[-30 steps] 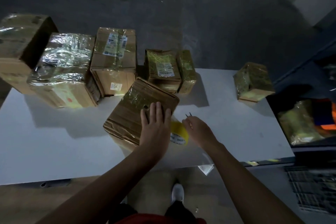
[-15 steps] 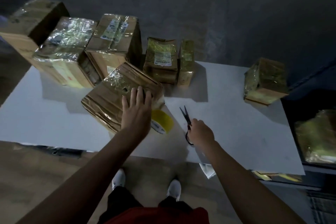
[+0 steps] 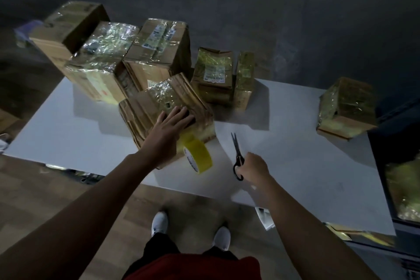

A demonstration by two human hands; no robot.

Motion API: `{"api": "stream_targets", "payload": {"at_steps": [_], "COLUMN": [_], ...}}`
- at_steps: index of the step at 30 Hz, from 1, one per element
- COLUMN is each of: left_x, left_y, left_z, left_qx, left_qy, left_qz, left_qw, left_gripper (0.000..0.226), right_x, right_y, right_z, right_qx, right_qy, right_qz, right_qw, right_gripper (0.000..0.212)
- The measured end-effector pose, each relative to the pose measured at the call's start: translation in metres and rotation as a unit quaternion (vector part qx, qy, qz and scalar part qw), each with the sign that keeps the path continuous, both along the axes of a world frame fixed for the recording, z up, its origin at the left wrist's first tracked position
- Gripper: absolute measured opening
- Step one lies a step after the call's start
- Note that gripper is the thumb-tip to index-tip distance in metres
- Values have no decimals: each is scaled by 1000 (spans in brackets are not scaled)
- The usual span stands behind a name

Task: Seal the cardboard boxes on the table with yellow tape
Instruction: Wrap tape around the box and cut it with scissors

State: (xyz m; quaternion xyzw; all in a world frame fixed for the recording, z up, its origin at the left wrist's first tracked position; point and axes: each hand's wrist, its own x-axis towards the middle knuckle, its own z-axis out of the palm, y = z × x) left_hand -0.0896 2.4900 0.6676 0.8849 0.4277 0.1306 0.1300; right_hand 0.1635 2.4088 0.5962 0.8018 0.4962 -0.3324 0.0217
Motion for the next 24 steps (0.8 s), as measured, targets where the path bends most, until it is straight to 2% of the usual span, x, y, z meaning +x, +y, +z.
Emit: {"api": "stream_targets", "payload": {"at_steps": [2, 4, 6, 9, 11, 15, 17, 20, 22, 24], "left_x": [-9, -18, -26, -33, -32, -17, -9, -4, -3, -3], "left_y": [9, 19, 26, 30, 21, -31, -54, -66, -66, -62], "left_z": [1, 2, 3, 2, 3, 3, -3, -16, -20, -21], "left_qx": [-20, -26, -14, 38, 92, 152, 84, -41, -135, -234], "left_qy": [-7, -6, 4, 35, 21, -123, -164, -170, -199, -264], "left_qz": [-36, -72, -104, -126, -92, 55, 105, 197, 255, 311], "left_qw": [999, 997, 994, 991, 991, 979, 977, 965, 937, 882], "left_gripper": [77, 76, 75, 73, 61, 26, 14, 17, 24, 32], "right_x": [3, 2, -4, -15, -19, -22, -23, -23, -22, -21], "right_y": [1, 4, 9, 18, 24, 34, 39, 45, 49, 52], "right_z": [9, 21, 34, 55, 65, 77, 84, 94, 97, 101], "right_qx": [33, 69, 107, 154, 156, 133, 128, 119, 101, 87], "right_qy": [124, 221, 288, 380, 401, 338, 300, 251, 242, 250], "right_qz": [-28, -52, -50, -33, 1, 113, 156, 207, 224, 223], "right_qw": [991, 971, 950, 912, 903, 925, 932, 938, 939, 938], "right_gripper": [11, 15, 23, 24, 26, 36, 39, 37, 33, 30]}}
